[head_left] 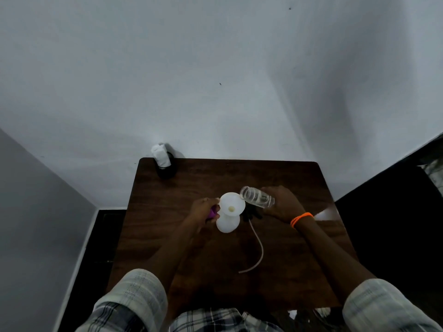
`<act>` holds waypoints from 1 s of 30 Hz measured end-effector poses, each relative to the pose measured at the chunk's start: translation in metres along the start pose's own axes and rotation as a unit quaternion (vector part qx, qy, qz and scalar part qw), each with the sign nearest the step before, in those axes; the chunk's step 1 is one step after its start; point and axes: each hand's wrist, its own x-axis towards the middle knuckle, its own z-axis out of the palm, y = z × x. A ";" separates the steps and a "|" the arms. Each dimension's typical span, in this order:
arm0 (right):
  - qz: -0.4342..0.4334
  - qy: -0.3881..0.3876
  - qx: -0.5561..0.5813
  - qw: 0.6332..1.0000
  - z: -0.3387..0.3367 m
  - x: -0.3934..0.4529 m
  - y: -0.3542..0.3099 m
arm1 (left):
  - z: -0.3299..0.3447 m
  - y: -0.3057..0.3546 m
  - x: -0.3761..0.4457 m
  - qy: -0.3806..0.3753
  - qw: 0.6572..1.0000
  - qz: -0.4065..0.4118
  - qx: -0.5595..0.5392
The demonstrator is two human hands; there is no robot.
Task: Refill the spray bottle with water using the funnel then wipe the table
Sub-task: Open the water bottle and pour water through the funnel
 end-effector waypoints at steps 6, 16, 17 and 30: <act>0.027 -0.023 -0.058 0.998 0.006 0.001 0.008 | 0.003 0.001 -0.005 0.008 1.000 -0.008 -0.015; 0.060 -0.038 -0.107 0.992 -0.005 -0.008 -0.010 | 0.001 -0.002 -0.006 0.005 1.000 -0.010 -0.020; 0.067 -0.042 -0.110 0.991 -0.006 -0.008 -0.011 | 0.000 -0.002 -0.005 0.006 1.000 -0.012 -0.022; 0.073 -0.067 -0.160 0.982 -0.012 -0.014 -0.022 | -0.001 -0.008 -0.010 -0.006 1.000 -0.010 -0.021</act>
